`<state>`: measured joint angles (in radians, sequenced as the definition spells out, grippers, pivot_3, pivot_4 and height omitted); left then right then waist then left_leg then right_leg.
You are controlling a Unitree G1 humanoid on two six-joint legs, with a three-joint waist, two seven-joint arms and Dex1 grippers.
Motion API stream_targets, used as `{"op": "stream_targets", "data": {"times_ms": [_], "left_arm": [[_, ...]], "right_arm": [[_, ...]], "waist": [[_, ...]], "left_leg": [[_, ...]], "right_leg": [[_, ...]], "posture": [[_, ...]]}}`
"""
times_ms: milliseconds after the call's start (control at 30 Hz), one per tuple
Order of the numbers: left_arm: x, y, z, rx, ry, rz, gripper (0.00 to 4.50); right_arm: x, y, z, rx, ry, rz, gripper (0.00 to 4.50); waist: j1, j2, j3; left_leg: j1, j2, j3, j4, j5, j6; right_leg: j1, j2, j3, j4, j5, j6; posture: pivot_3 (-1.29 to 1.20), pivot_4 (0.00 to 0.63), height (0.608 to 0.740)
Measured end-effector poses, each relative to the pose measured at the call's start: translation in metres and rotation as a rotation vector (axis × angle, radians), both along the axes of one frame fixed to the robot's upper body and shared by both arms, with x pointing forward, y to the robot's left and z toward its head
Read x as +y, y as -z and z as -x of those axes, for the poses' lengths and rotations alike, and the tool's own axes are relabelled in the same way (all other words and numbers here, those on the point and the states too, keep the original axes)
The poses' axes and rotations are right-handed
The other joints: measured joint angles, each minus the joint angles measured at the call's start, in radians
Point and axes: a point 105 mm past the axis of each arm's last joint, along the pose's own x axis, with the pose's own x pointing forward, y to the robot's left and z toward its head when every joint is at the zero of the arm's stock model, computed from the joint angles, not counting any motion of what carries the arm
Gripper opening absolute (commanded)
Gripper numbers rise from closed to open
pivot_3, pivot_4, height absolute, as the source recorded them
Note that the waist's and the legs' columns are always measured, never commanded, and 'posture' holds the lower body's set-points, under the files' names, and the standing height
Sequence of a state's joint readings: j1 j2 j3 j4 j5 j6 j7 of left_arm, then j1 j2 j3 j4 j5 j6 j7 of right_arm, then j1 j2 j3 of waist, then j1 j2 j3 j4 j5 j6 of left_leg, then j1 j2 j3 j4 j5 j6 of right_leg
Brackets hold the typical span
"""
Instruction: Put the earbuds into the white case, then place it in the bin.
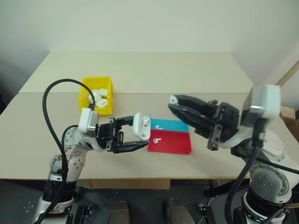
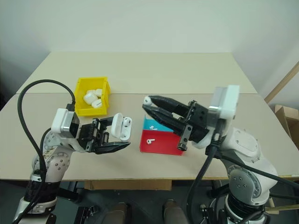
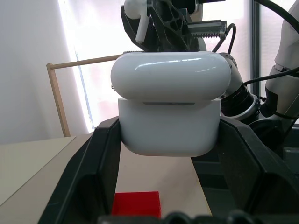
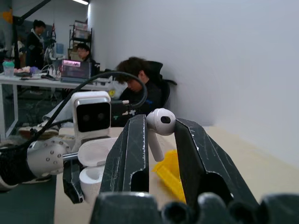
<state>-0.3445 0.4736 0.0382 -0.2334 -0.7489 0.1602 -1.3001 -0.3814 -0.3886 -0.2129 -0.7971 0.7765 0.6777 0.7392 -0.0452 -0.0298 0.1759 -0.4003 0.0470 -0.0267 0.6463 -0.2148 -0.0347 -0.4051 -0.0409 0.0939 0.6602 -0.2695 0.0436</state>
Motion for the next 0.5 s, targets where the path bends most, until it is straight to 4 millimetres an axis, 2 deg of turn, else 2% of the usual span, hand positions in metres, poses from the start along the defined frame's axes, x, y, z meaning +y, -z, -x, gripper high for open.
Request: {"op": "stream_targets", "data": {"times_ms": [200,500], "left_arm": [[-0.006,0.001,0.0,0.005,0.027,0.008,2.76],[-0.01,-0.002,-0.005,0.003,0.036,0.034,2.76]], "right_arm": [[0.001,-0.001,0.003,0.041,-0.033,0.014,0.66],[0.015,0.007,0.009,0.133,-0.114,0.003,0.66]], "waist": [[0.001,0.0,0.0],[0.001,0.0,0.0]], "left_leg": [[0.0,0.0,0.0,0.0,0.0,0.0],[0.0,0.0,0.0,0.0,0.0,0.0]], "right_leg": [[0.0,0.0,0.0,0.0,0.0,0.0],[0.0,0.0,0.0,-0.001,0.0,0.0]], "posture": [[0.0,0.15,0.74],[0.0,0.15,0.74]]}}
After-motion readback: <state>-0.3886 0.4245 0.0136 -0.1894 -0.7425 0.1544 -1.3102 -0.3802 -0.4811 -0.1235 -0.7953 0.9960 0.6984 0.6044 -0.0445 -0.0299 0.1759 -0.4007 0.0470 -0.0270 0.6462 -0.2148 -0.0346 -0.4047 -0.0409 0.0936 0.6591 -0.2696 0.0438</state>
